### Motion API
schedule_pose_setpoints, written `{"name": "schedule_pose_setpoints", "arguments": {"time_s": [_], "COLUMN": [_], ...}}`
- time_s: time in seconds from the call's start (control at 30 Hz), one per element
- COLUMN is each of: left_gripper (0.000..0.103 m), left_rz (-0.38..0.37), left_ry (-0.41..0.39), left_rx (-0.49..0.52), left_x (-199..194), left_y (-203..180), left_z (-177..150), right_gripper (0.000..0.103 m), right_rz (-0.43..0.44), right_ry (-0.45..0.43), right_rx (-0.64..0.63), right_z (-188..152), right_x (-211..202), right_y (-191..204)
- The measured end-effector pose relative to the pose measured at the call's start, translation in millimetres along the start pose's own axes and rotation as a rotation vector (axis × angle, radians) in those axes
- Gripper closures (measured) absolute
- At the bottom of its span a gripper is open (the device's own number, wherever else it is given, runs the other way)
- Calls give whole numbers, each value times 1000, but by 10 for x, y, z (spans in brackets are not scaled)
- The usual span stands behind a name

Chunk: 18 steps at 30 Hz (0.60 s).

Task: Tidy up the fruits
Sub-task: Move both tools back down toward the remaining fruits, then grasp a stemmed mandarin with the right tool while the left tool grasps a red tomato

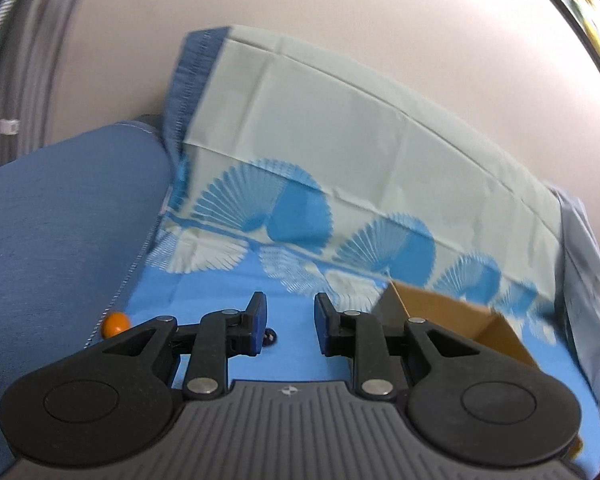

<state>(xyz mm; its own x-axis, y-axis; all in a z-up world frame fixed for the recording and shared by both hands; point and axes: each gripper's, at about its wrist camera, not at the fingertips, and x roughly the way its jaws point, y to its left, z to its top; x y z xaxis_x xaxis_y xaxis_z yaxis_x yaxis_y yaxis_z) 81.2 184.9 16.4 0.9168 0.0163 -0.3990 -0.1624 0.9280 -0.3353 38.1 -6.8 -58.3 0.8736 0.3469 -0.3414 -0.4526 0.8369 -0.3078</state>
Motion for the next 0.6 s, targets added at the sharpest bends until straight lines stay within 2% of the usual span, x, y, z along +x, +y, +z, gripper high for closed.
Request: {"name": "schedule_pose_setpoints", "arguments": {"time_s": [0.1,0.17,0.23,0.27,0.33,0.47,0.6], "left_gripper": [74,74,74,70,66,65,65], "left_rz": [9,12,13,17,26,34,41], "left_ry": [-5,-9,-8,-7,-5,13,26], "left_rx": [-38,-37,-23,-16,-5,-1,11], "left_x": [-9,-9,2,23,51,139,196], "left_y": [69,77,59,54,36,47,43], "left_z": [40,48,50,45,36,15,10], "right_gripper": [74,61,55,53,52,52,53], "right_rz": [-48,-103,-139,-158,-188,-205,-194], "right_ry": [71,102,138,160,206,284,369], "right_rx": [16,-5,-7,-6,-23,-101,-102], "right_z": [-49,-79,-116,-140,-210,-349,-416], "right_x": [260,448,622,713,897,1153,1302], "right_y": [81,113,112,112,138,307,356]}}
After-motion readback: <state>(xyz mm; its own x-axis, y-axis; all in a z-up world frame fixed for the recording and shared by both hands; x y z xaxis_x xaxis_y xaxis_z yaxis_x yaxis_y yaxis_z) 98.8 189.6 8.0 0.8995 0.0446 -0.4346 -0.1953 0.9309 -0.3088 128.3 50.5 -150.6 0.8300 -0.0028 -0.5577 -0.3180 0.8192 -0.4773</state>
